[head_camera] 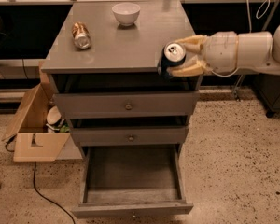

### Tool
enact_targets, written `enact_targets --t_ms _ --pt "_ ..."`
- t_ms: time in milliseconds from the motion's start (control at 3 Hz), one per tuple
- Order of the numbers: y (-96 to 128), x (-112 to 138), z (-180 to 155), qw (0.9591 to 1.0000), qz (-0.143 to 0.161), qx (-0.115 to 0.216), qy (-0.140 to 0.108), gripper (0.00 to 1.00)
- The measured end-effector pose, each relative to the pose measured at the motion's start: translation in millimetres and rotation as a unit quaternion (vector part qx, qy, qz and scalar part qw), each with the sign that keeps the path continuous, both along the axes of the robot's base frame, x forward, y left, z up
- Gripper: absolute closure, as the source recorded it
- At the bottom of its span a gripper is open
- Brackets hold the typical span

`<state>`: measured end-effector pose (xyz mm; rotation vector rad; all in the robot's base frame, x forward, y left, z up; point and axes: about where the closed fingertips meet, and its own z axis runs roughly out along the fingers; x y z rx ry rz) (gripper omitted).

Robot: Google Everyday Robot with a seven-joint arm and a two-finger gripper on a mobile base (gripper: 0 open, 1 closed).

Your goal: Pick pepsi can from bottom drawer and place on counter

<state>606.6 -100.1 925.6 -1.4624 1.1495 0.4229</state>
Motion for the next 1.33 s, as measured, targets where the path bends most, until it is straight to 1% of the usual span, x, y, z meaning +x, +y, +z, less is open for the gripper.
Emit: enact_targets --t_ms 333,667,1000,1333 --pt "-2 53 34 0.9984 -0.046 0.005 0.033 1.0" --pt "-3 71 52 0.996 -0.067 0.022 0.055 1.0" --pt "-3 71 52 0.996 -0.067 0.022 0.055 1.0" --pt "0 83 45 0.9938 -0.084 0.037 0.063 1.0"
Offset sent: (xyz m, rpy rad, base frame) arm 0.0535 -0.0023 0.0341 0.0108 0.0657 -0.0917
